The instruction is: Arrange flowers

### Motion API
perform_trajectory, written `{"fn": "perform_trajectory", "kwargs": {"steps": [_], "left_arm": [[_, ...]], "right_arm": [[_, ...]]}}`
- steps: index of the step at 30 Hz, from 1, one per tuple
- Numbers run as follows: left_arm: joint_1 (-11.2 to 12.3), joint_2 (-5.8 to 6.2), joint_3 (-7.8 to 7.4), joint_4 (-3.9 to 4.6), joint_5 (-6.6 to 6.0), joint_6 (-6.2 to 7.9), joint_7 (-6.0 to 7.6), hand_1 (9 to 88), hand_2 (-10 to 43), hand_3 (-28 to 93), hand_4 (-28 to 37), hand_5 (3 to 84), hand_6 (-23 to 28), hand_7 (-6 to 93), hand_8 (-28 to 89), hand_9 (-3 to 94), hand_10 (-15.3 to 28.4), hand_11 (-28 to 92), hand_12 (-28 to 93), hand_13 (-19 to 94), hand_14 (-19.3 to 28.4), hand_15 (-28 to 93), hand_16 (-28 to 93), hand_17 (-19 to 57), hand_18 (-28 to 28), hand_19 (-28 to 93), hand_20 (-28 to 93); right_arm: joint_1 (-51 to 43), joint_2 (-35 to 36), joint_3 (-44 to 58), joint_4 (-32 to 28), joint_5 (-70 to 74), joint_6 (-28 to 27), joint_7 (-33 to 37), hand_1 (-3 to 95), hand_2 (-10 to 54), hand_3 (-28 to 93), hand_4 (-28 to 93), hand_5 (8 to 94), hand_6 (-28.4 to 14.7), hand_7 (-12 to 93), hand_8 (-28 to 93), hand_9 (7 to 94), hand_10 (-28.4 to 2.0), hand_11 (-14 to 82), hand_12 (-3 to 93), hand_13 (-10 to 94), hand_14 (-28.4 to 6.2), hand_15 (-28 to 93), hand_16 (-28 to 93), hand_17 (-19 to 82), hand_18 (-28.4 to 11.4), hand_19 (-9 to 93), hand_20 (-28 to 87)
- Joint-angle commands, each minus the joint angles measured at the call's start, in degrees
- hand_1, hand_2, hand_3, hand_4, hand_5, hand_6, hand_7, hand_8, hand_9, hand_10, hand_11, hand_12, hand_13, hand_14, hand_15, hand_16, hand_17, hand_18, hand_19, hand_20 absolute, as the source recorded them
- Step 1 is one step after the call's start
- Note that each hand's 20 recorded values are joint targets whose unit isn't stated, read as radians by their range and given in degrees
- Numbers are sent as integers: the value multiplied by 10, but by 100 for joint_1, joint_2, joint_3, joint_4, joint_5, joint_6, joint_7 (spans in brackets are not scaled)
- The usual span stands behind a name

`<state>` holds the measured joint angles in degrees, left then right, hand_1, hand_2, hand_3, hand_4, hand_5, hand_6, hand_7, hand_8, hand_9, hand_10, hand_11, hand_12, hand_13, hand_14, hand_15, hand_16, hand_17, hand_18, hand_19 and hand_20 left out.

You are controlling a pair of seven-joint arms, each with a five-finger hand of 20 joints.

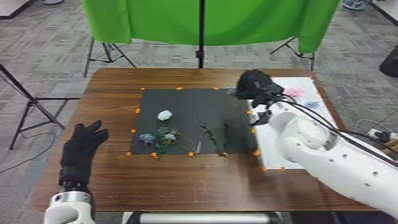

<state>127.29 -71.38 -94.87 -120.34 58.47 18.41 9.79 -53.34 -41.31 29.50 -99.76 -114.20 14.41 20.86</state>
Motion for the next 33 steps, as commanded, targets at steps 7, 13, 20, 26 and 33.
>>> {"fn": "perform_trajectory", "kwargs": {"steps": [7, 13, 20, 26, 33], "left_arm": [[60, -49, 16, 16, 16, -3, -51, 216, 118, 562, -283, 483, 47, 105, -55, 483, 147, 184, 122, 329, 178, 220, -11, 28, 125, 97, 173], [-29, -47, 61, 63, 30, -74, -110, 216, 117, 563, -283, 484, 46, 109, -55, 487, 146, 182, 127, 328, 179, 225, -10, 27, 125, 98, 173], [-9, -31, 45, 62, 22, -60, -107, 216, 117, 563, -283, 485, 45, 112, -56, 491, 147, 179, 131, 327, 182, 228, -8, 24, 127, 101, 173], [-9, -38, 60, 60, 29, -53, -88, 214, 116, 568, -283, 486, 45, 111, -57, 492, 146, 177, 132, 327, 183, 230, -7, 22, 128, 103, 174], [-14, -27, 57, 57, 30, -42, -103, 215, 114, 570, -283, 485, 45, 111, -57, 493, 146, 177, 132, 327, 184, 231, -6, 20, 130, 105, 174]], "right_arm": [[373, -518, -909, -274, 340, -690, -373, 620, -95, 531, -152, 821, 8, 179, 77, 911, -106, 139, 371, 935, -20, 559, 358, 687, -88, 932, 547], [275, -715, -962, -125, 228, -713, -321, 617, -95, 537, -155, 824, 3, 182, 78, 910, -109, 145, 370, 934, -19, 559, 360, 685, -88, 932, 547], [175, -777, -837, -13, 228, -810, -238, 605, -95, 513, -155, 804, -11, 181, 89, 891, -114, 167, 360, 930, -20, 561, 363, 685, -86, 932, 547], [127, -765, -780, -14, 248, -968, -214, 587, -95, 473, -144, 779, -22, 173, 94, 856, -115, 197, 339, 924, -21, 564, 364, 678, -84, 932, 547], [141, -753, -783, -16, 259, -1034, -256, 555, -95, 504, -158, 765, -25, 171, 92, 838, -118, 229, 312, 921, -21, 568, 358, 674, -85, 932, 546]]}}
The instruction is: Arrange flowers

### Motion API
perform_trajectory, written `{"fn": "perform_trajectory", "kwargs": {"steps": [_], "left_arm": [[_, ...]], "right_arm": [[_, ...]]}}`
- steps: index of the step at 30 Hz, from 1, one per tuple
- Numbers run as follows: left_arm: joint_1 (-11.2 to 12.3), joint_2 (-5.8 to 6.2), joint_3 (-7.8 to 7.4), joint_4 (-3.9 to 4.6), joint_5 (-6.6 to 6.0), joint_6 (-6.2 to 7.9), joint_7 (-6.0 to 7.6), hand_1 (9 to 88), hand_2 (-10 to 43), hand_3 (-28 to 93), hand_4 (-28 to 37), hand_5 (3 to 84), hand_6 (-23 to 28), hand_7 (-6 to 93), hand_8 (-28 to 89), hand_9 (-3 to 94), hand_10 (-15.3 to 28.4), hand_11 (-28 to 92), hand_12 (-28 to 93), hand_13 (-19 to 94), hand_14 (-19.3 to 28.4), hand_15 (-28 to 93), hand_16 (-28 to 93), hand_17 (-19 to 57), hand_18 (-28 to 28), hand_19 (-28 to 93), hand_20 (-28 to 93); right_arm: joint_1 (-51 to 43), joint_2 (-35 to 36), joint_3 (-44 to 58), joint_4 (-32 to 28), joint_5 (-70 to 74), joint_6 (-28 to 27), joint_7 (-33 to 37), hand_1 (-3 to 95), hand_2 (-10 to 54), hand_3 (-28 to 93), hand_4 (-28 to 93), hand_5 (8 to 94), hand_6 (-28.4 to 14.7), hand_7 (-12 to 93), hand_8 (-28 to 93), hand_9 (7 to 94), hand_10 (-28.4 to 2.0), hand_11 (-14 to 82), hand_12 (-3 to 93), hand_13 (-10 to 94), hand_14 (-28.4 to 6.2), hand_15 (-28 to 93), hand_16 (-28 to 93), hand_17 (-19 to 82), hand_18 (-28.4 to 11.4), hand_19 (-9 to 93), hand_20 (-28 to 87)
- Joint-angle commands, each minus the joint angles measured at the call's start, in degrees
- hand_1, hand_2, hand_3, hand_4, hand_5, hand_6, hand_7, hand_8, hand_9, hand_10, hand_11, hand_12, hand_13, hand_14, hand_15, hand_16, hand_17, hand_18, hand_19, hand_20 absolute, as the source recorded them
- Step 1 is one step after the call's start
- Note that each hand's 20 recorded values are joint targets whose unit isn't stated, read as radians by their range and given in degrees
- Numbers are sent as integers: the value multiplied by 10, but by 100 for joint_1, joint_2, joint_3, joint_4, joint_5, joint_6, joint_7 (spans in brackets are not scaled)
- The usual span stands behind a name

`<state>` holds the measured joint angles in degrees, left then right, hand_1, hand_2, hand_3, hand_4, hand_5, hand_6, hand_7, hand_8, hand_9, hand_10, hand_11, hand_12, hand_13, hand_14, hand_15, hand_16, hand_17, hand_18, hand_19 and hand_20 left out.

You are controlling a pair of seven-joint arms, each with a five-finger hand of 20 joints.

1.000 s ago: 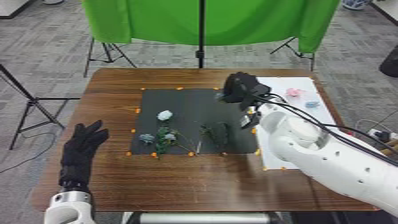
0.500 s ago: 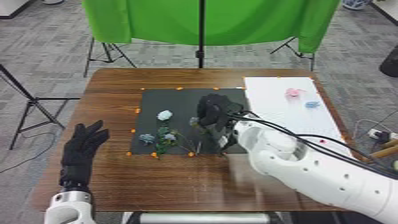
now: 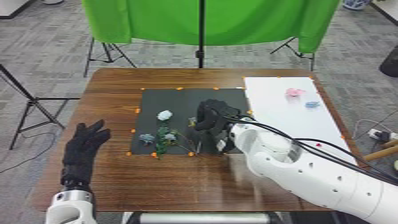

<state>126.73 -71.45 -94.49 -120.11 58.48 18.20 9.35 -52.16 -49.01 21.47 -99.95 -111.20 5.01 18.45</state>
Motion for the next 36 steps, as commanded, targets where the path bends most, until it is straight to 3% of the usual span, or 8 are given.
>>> {"fn": "perform_trajectory", "kwargs": {"steps": [1, 9, 13, 19, 23, 25, 31, 36], "left_arm": [[39, -16, 20, 31, 35, -19, -73, 215, 115, 571, -283, 485, 45, 111, -57, 494, 146, 176, 132, 328, 184, 231, -6, 20, 130, 105, 174], [60, -6, 7, 15, 39, -52, -92, 217, 114, 569, -283, 485, 45, 111, -57, 493, 145, 176, 133, 328, 183, 231, -6, 20, 131, 106, 174], [63, -4, -5, 15, 41, -50, -117, 218, 114, 569, -283, 485, 45, 111, -57, 494, 144, 177, 134, 328, 183, 231, -5, 19, 131, 107, 174], [42, 10, -6, 17, 44, -60, -123, 218, 114, 568, -283, 485, 45, 109, -57, 492, 145, 176, 133, 328, 183, 230, -5, 19, 131, 107, 174], [54, 9, -10, 8, 40, -51, -123, 217, 113, 572, -283, 483, 45, 107, -58, 491, 145, 175, 132, 328, 184, 231, -5, 18, 132, 107, 174], [72, -7, -12, -1, 43, -45, -98, 217, 113, 571, -283, 483, 45, 107, -58, 490, 144, 175, 131, 327, 184, 230, -6, 18, 132, 107, 174], [40, 10, -28, 11, 48, -67, -106, 214, 111, 580, -283, 481, 48, 102, -59, 483, 147, 174, 126, 321, 184, 226, -8, 18, 132, 106, 174], [89, -1, -59, -8, 35, -24, -88, 220, 114, 571, -283, 478, 52, 97, -60, 479, 146, 177, 119, 321, 181, 224, -9, 17, 133, 106, 174]], "right_arm": [[12, 25, 23, -6, -43, -109, -22, 550, -95, 515, -166, 763, -25, 171, 91, 837, -118, 231, 310, 920, -21, 568, 358, 675, -85, 932, 546], [-1, 67, 3, -57, -54, -221, -22, 533, -95, 529, -173, 761, -23, 170, 83, 833, -118, 241, 300, 920, -22, 569, 357, 673, -86, 932, 546], [23, 64, 8, -64, -66, -244, -16, 495, -95, 575, -202, 754, -20, 175, 62, 823, -122, 274, 248, 919, -22, 568, 358, 673, -87, 932, 547], [13, 71, 64, -63, -72, -259, -13, 425, -95, 641, -215, 745, -16, 182, -85, 817, -126, 277, 238, 916, -26, 562, 359, 667, -89, 932, 540], [-43, 78, 236, -93, -31, -337, -20, 413, -95, 636, -212, 732, -18, 173, -92, 814, -125, 275, 238, 915, -28, 562, 358, 665, -90, 932, 539], [-142, 114, 526, -210, 97, -357, 17, 404, -95, 633, -211, 729, -20, 168, -90, 810, -128, 273, 238, 913, -30, 562, 358, 664, -91, 932, 538], [-747, 549, 1962, -720, 7, 361, 337, 368, -95, 613, -197, 714, -21, 159, -84, 802, -136, 261, 235, 906, -35, 559, 353, 655, -97, 932, 534], [-1181, 865, 3110, -555, -464, 97, 1337, 353, -95, 617, -164, 663, -18, 141, -75, 740, -154, 198, 222, 870, -54, 559, 347, 612, -121, 932, 534]]}}
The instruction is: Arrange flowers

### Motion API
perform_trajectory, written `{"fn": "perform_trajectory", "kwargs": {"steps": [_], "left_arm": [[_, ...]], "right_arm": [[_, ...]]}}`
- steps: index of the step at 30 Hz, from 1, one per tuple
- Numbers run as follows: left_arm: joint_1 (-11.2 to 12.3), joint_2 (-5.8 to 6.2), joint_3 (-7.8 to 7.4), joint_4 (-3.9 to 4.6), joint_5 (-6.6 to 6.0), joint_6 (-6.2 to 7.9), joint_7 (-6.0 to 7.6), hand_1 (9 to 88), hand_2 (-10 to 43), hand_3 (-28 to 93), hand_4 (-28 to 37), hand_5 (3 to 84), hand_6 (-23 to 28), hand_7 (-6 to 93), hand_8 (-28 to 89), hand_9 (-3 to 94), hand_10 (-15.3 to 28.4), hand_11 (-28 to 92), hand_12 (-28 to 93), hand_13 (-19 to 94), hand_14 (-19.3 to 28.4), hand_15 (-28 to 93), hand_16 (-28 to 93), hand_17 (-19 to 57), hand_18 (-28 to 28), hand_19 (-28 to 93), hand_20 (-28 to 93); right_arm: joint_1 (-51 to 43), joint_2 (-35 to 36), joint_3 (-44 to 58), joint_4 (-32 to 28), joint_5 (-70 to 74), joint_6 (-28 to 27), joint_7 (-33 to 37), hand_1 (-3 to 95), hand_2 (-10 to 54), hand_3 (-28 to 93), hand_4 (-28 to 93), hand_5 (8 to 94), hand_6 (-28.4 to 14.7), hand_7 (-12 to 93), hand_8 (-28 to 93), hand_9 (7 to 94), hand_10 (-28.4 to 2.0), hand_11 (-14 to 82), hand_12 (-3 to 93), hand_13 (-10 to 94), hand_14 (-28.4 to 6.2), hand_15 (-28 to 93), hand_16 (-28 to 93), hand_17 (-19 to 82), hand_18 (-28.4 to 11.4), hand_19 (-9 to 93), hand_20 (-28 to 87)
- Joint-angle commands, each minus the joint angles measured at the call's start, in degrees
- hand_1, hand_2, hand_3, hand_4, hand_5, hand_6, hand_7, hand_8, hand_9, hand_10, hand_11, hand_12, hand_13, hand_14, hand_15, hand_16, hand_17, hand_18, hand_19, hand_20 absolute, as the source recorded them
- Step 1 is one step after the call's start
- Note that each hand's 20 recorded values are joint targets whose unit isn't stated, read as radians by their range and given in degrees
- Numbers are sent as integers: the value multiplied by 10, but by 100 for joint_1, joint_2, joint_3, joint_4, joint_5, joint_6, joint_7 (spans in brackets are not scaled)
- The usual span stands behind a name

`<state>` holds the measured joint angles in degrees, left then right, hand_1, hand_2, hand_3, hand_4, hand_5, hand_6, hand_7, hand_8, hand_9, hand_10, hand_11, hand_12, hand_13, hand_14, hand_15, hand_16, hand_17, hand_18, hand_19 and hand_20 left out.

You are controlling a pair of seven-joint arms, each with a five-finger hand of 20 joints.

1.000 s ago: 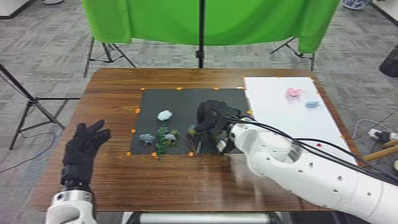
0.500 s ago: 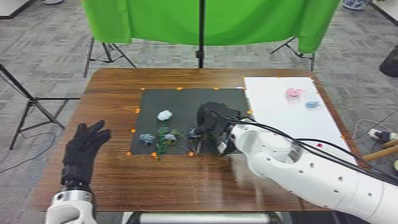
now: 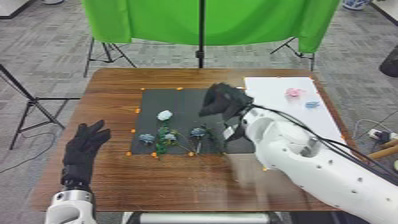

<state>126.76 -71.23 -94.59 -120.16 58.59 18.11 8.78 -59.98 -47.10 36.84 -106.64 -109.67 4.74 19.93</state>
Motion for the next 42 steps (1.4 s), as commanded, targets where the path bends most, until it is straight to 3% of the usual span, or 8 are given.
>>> {"fn": "perform_trajectory", "kwargs": {"steps": [1, 7, 14, 24, 28, 29, 33, 42], "left_arm": [[95, -32, -48, -4, 20, -9, -23, 220, 115, 570, -283, 478, 52, 96, -60, 478, 147, 178, 118, 321, 181, 224, -10, 17, 133, 106, 175], [78, -41, -22, 3, 36, -12, -23, 222, 117, 565, -283, 474, 53, 95, -60, 475, 148, 180, 113, 322, 180, 222, -10, 17, 133, 106, 175], [61, -70, -5, 4, 52, -37, -5, 222, 118, 566, -283, 473, 52, 96, -61, 472, 148, 180, 110, 321, 179, 220, -9, 17, 133, 107, 176], [59, -87, -12, -2, 47, -3, -31, 219, 118, 570, -283, 471, 52, 97, -62, 470, 147, 181, 110, 320, 178, 219, -8, 16, 134, 108, 176], [78, -109, -15, -16, 63, -7, -14, 216, 114, 581, -283, 470, 52, 97, -61, 470, 146, 182, 110, 320, 178, 220, -8, 16, 133, 107, 175], [80, -110, -17, -18, 49, -8, -11, 219, 113, 581, -283, 470, 52, 97, -61, 470, 145, 182, 110, 321, 178, 220, -8, 16, 133, 108, 175], [99, -100, -31, -24, 50, 0, 1, 222, 113, 577, -283, 470, 53, 97, -61, 469, 145, 183, 109, 321, 178, 220, -8, 17, 133, 107, 175], [105, -95, 0, -23, 50, -26, -19, 222, 113, 580, -283, 471, 53, 98, -62, 470, 146, 183, 109, 321, 179, 221, -8, 17, 133, 107, 175]], "right_arm": [[-481, 715, 1767, 215, -665, -14, 1355, 351, -95, 618, -161, 640, -20, 132, -74, 713, -162, 178, 217, 858, -60, 559, 345, 600, -126, 932, 534], [-648, 888, 2144, 965, -626, -515, 1911, 344, -95, 625, -150, 508, -39, 75, -50, 553, -192, 79, 196, 813, -78, 558, 330, 564, -142, 932, 500], [-680, 745, 1955, 1777, -540, -666, 2089, 343, -95, 626, -153, 434, -54, 59, -43, 498, -193, 65, 192, 789, -88, 557, 315, 547, -149, 926, 465], [-763, 669, 1502, 2450, -780, -390, 1929, 370, -95, 633, -169, 478, -14, 103, -59, 555, -170, 92, 194, 814, -74, 567, 298, 554, -145, 931, 447], [-706, 655, 1175, 2677, -1016, 568, 1772, 457, -95, 640, -184, 566, 19, 149, -90, 661, -142, 156, 194, 864, -48, 570, 303, 602, -123, 932, 472], [-703, 671, 1122, 2706, -1093, 880, 1674, 499, -95, 618, -193, 616, 23, 167, -47, 712, -127, 161, 219, 882, -40, 569, 308, 619, -115, 932, 483], [-827, 790, 1310, 2242, -1250, 1483, 1545, 605, -95, 552, -194, 786, 17, 198, 59, 880, -92, 102, 341, 930, -20, 561, 323, 668, -104, 932, 523], [-273, 900, 615, 531, -554, 998, 650, 615, -95, 552, -190, 806, 12, 190, 75, 902, -93, 107, 353, 937, -14, 564, 331, 681, -98, 932, 539]]}}
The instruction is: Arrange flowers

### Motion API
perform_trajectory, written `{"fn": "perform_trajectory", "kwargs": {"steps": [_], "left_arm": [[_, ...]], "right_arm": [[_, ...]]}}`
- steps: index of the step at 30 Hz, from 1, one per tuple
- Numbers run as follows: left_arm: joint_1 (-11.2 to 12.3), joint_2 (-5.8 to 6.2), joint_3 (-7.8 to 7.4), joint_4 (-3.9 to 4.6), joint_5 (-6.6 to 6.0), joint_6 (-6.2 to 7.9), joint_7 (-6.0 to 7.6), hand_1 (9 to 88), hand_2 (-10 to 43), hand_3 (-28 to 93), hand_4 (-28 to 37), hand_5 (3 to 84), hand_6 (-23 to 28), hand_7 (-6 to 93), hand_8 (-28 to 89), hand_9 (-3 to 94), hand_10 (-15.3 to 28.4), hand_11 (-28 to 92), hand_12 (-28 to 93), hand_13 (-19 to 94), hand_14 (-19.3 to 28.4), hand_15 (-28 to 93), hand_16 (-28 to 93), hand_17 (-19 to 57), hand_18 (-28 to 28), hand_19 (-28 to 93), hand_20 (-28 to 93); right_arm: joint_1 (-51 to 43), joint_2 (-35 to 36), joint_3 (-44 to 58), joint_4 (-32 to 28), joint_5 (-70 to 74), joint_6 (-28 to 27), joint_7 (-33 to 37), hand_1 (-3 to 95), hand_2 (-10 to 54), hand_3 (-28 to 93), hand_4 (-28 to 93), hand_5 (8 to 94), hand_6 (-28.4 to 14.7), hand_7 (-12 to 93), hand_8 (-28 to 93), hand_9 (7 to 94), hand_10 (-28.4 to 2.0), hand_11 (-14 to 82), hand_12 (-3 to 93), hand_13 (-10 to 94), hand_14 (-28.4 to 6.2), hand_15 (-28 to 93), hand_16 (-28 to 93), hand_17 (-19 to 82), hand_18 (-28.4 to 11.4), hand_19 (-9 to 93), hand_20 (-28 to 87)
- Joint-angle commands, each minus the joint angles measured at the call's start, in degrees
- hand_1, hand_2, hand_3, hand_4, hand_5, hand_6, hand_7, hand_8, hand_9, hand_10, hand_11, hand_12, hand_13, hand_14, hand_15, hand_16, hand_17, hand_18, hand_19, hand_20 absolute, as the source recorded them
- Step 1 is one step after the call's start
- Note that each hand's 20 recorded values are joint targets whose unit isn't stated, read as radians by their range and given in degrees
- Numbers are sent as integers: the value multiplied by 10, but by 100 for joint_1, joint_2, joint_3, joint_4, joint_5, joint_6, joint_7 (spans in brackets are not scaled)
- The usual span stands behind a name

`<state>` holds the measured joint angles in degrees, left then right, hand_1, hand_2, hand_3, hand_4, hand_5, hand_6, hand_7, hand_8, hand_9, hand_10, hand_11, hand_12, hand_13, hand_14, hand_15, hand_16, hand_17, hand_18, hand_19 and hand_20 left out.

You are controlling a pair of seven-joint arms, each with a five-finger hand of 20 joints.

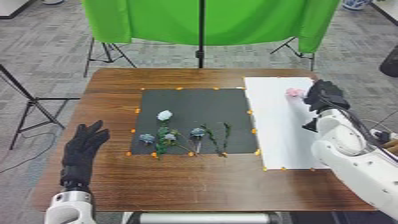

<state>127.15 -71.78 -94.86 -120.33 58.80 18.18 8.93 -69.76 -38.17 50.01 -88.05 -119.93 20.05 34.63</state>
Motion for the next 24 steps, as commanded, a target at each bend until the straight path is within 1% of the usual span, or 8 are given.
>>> {"fn": "perform_trajectory", "kwargs": {"steps": [1, 4, 7, 9, 12, 17, 22, 24], "left_arm": [[48, -35, 27, -6, 39, -51, -57, 222, 113, 581, -283, 471, 53, 98, -61, 470, 146, 183, 109, 320, 179, 220, -8, 17, 133, 106, 175], [25, -21, 22, 4, 50, -58, -67, 222, 113, 580, -283, 470, 53, 98, -62, 468, 145, 182, 108, 319, 178, 219, -8, 17, 133, 106, 175], [53, -16, 12, -7, 36, -47, -72, 222, 113, 581, -283, 469, 53, 97, -62, 467, 145, 183, 108, 319, 178, 219, -8, 16, 133, 106, 175], [45, -16, 17, -4, 47, -79, -83, 223, 113, 581, -283, 470, 53, 97, -62, 467, 145, 183, 108, 319, 178, 219, -8, 16, 133, 106, 175], [62, -14, 15, -10, 43, -51, -89, 224, 114, 579, -283, 467, 54, 94, -63, 466, 144, 182, 107, 319, 178, 218, -8, 16, 133, 106, 176], [68, 2, 0, -16, 48, -59, -108, 223, 113, 585, -283, 466, 56, 92, -62, 464, 145, 182, 105, 318, 177, 217, -9, 16, 133, 106, 176], [77, 13, -6, -13, 62, -64, -122, 221, 112, 593, -283, 464, 58, 90, -62, 460, 146, 182, 103, 315, 176, 214, -10, 16, 133, 105, 176], [76, 20, -5, -2, 43, -53, -131, 223, 112, 592, -283, 462, 57, 89, -62, 459, 146, 183, 102, 314, 175, 213, -10, 16, 133, 104, 176]], "right_arm": [[812, -25, -861, -1409, 536, -674, -943, 615, -95, 552, -190, 806, 11, 189, 75, 901, -93, 107, 353, 937, -14, 563, 332, 679, -97, 932, 540], [1221, -194, -1434, -1418, 606, -954, -1336, 612, -95, 552, -189, 805, 14, 189, 76, 898, -92, 105, 356, 936, -14, 562, 336, 676, -97, 932, 542], [1590, -398, -1941, -1270, 668, -1216, -1462, 610, -95, 552, -189, 799, 16, 192, 76, 892, -90, 96, 362, 932, -13, 563, 341, 673, -97, 932, 546], [1651, -450, -2094, -1229, 632, -1352, -1527, 608, -95, 554, -189, 790, 17, 199, 76, 889, -89, 89, 368, 926, -14, 564, 344, 668, -95, 932, 548], [1750, -453, -2324, -1159, 683, -1526, -1724, 606, -95, 558, -188, 784, 18, 204, 77, 882, -85, 80, 373, 922, -14, 566, 345, 664, -96, 932, 548], [1856, -407, -2660, -1116, 433, -1498, -1691, 593, -95, 560, -183, 756, 21, 208, 69, 861, -87, 63, 379, 913, -18, 571, 344, 654, -97, 932, 550], [1830, -426, -2637, -1094, 391, -1639, -1630, 584, -95, 556, -176, 739, 20, 202, 65, 840, -87, 61, 371, 910, -17, 572, 340, 651, -98, 932, 549], [1817, -418, -2613, -1117, 375, -1731, -1621, 573, -95, 555, -180, 722, 13, 197, 63, 814, -92, 88, 348, 905, -17, 574, 338, 645, -99, 932, 549]]}}
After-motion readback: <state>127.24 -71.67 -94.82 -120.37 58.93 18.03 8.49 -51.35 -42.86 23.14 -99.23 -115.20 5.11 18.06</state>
